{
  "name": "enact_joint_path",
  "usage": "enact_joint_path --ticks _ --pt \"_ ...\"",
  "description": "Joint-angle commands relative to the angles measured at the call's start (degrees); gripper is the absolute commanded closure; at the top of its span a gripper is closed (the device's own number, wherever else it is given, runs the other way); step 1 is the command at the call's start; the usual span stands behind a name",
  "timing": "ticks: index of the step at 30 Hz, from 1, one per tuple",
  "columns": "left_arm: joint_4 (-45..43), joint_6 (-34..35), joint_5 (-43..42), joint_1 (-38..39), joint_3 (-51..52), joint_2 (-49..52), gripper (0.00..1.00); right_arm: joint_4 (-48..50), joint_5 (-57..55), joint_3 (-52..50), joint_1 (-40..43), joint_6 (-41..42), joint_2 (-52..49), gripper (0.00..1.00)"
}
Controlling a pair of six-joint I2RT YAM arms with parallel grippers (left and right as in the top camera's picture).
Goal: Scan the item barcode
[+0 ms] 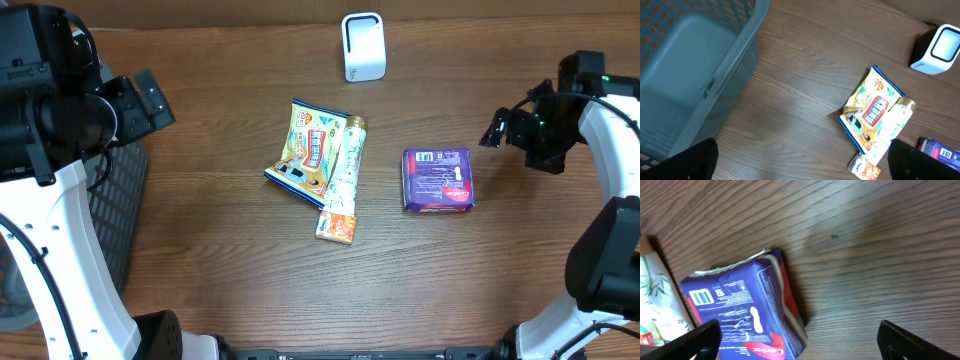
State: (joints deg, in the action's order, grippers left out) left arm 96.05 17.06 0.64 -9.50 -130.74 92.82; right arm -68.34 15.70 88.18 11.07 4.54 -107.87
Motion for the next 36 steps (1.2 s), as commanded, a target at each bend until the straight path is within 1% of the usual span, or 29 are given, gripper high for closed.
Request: enact_joint_path --ticks 1,10,15,17,19,20,22,24,30,34,35,36 --pt "-0.35 0.76 -0.07 -0.24 0.31 0.2 0.0 1.11 0.72 1.95 0.33 0.13 0.92 0.0" --pt "-0.28 0.76 -0.09 -0.24 0.31 0.2 0.0 4.37 -10.27 1.95 0.31 0.17 0.92 0.0" --pt "-0.31 1.03 -0.59 -0.24 0.28 0.2 0.0 6.32 -10.49 1.95 0.31 0.17 0.92 0.0" --pt "0.76 1.42 -4.63 -0.24 0.31 0.2 0.0 6.84 -10.51 1.95 0.31 0.17 0.92 0.0" --pt "-0.37 1.09 -12.68 -0.22 0.46 0.22 0.0 7.23 -10.51 1.95 0.24 0.17 0.92 0.0" --pt "-1.36 -0.07 -17.84 0.11 0.72 0.44 0.0 7.48 -10.51 1.95 0.24 0.17 0.92 0.0" --pt "-3.32 -4.79 -27.61 1.42 1.6 1.07 0.0 7.91 -10.54 1.95 0.26 0.17 0.92 0.0" --pt "-4.17 -8.31 -33.81 3.67 2.69 2.29 0.0 8.11 -10.54 1.95 0.26 0.17 0.92 0.0" --pt "-7.52 -9.6 -39.36 14.12 9.75 7.8 0.0 8.09 -10.54 1.95 0.26 0.17 0.92 0.0" --pt "-12.57 -11.08 -43.95 22.01 14.27 13.03 0.0 8.09 -10.54 1.95 0.26 0.15 0.92 0.0" --pt "-14.99 -10.58 -44.41 25.68 15.39 16.06 0.02 8.11 -10.54 1.95 0.26 0.15 0.92 0.0" --pt "-15.93 -10.03 -44.26 27.52 15.58 17.86 0.03 8.09 -10.54 1.95 0.26 0.17 0.92 0.0"
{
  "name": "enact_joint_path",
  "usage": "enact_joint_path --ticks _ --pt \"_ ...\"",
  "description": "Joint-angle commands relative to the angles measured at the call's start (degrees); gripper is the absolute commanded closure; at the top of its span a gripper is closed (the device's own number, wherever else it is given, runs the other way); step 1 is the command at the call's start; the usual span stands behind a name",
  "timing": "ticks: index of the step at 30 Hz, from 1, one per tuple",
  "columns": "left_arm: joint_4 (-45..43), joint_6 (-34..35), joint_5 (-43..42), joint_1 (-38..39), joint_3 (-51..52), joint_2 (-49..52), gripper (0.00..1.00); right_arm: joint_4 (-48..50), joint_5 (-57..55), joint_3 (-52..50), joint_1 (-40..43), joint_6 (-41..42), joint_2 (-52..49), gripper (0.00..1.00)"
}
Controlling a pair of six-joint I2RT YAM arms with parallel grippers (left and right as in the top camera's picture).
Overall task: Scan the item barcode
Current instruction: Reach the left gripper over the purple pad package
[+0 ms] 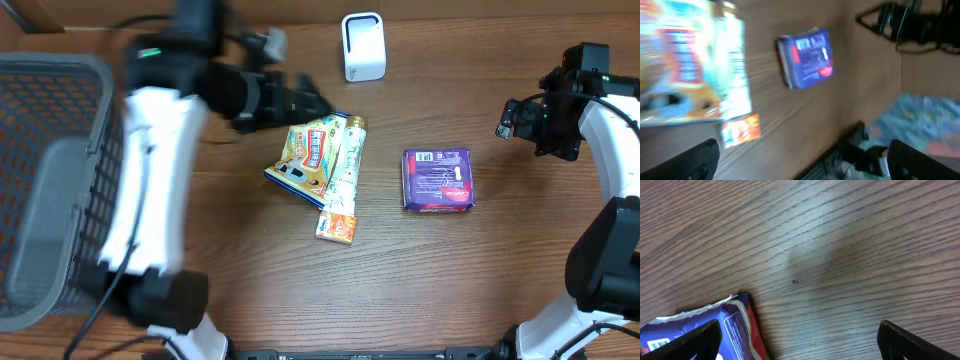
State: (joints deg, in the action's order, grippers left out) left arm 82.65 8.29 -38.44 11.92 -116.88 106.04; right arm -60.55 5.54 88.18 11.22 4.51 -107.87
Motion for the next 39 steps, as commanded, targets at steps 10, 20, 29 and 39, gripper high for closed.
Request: enact_joint_path --ticks 10,20,29,39 --pt "-11.89 6.05 -4.98 20.48 1.73 21.31 0.04 0.31 -0.37 1.95 0.11 0.2 0.92 0.0" --pt "-14.73 7.82 0.85 22.38 1.73 28.24 0.32 0.33 -0.37 1.95 0.11 0.17 0.92 0.0" --pt "-15.1 12.85 7.67 21.97 1.77 28.26 0.34 0.31 -0.37 1.95 0.11 0.17 0.92 0.0" --pt "-23.15 24.3 7.37 23.76 4.96 28.68 0.49 0.33 -0.37 1.95 0.11 0.17 0.92 0.0"
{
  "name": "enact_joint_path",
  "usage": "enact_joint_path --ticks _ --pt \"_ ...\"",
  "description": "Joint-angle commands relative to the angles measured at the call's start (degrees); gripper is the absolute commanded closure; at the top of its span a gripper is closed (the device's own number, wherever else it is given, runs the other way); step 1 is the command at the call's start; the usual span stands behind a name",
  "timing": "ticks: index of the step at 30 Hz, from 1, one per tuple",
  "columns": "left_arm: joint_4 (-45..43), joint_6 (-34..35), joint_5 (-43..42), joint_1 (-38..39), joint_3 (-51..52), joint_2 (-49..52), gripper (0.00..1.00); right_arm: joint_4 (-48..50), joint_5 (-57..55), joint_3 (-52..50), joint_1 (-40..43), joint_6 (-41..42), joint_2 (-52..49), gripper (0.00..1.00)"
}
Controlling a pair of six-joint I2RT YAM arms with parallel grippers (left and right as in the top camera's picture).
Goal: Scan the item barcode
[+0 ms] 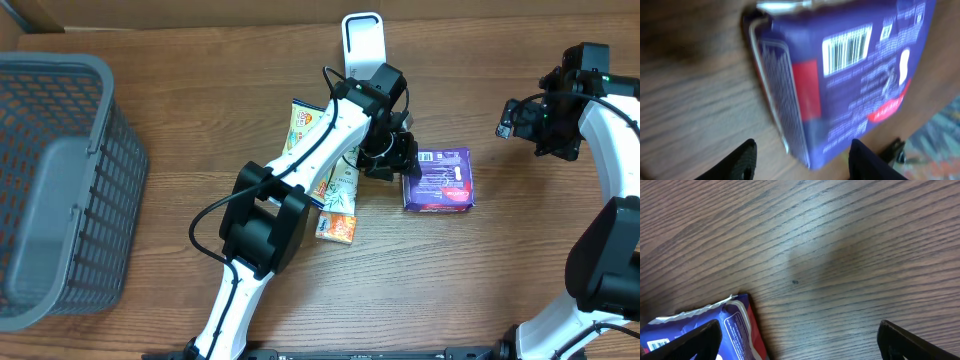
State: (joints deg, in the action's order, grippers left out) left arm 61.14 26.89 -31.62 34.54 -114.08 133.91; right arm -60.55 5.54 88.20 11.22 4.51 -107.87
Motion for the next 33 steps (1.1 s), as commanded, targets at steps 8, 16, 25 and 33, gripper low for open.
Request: enact_joint_path --ticks 8,16,25,33 --pt "-4.55 9.62 3.23 1.49 6.62 0.81 0.52 0.33 -0.37 1.92 0.11 0.2 0.92 0.0" --pt "-4.46 9.25 1.49 1.33 6.67 0.81 0.96 0.33 -0.37 1.92 0.11 0.2 0.92 0.0" --pt "-0.61 4.26 1.05 0.63 2.95 0.52 0.96 0.33 -0.37 1.92 0.11 0.2 0.92 0.0" --pt "14.49 1.73 20.74 0.63 -13.27 0.5 0.96 0.33 -0.37 1.92 0.11 0.2 0.92 0.0"
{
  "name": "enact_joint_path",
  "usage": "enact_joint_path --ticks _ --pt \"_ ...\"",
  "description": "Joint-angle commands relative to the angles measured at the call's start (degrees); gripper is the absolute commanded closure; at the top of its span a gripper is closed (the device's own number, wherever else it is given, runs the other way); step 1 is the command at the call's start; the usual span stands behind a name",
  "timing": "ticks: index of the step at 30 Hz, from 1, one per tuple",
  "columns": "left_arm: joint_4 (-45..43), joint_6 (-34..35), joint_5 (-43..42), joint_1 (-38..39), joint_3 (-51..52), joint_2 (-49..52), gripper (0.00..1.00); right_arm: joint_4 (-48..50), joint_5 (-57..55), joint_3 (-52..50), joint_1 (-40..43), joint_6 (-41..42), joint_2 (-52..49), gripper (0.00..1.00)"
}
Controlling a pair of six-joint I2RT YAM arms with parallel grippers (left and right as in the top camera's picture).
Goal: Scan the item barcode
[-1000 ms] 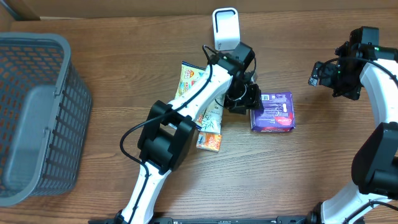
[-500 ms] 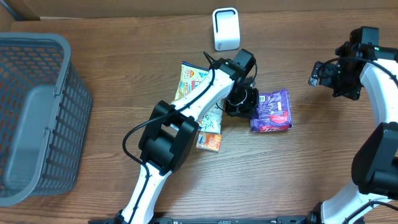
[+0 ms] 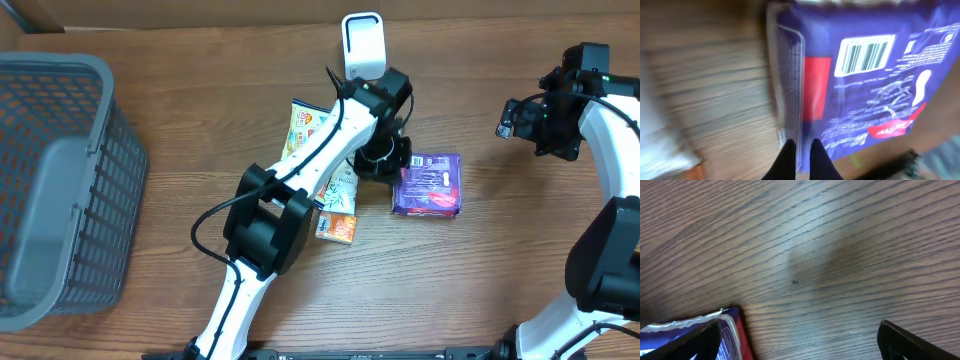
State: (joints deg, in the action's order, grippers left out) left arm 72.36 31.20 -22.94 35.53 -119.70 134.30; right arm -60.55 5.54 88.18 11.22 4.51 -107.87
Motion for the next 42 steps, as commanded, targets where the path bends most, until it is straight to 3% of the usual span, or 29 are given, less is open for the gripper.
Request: enact_joint_path --ticks 1,6,8,10,12,15,18,24,26,28,35,38,42 --pt "5.09 -2.78 14.93 -0.35 -9.68 0.11 0.96 0.33 -0.37 1.95 0.11 0.17 0.92 0.0" --pt "15.61 -2.93 33.99 -0.22 -21.51 0.11 0.96 0.33 -0.37 1.95 0.11 0.2 0.92 0.0" --pt "17.25 -2.91 33.55 -0.24 -23.21 0.11 0.96 0.31 -0.37 1.95 0.11 0.17 0.92 0.0" --pt "17.16 -2.93 27.96 -0.24 -22.99 0.17 0.96 0.33 -0.37 1.95 0.11 0.2 0.92 0.0" --pt "15.69 -2.93 19.17 -0.24 -21.49 0.42 0.67 0.33 -0.37 1.95 0.11 0.2 0.92 0.0" --pt "10.88 -3.1 7.72 -0.11 -17.11 0.42 0.12 0.31 -0.37 1.95 0.11 0.2 0.92 0.0" --pt "5.75 -4.98 -1.29 0.0 -11.15 0.42 0.0 0.33 -0.37 1.95 0.11 0.2 0.92 0.0" --pt "-1.51 -5.09 -7.23 -1.05 1.68 0.42 0.08 0.33 -0.37 1.95 0.11 0.2 0.92 0.0" --pt "-3.19 -5.81 -10.32 -1.97 3.65 0.42 0.21 0.31 -0.37 1.95 0.11 0.2 0.92 0.0" --pt "-4.63 -6.4 -11.74 -2.62 5.29 0.42 0.28 0.33 -0.37 1.95 0.11 0.2 0.92 0.0" --pt "-11.43 -6.54 -17.88 -2.64 11.85 0.42 0.35 0.33 -0.37 1.95 0.11 0.2 0.92 0.0" --pt "-15.65 -2.25 -17.29 -1.95 14.8 0.42 0.45 0.33 -0.37 1.95 0.11 0.17 0.92 0.0" --pt "-23.54 6.91 -13.53 -1.18 18.03 0.42 0.42 0.31 -0.37 1.95 0.11 0.17 0.92 0.0"
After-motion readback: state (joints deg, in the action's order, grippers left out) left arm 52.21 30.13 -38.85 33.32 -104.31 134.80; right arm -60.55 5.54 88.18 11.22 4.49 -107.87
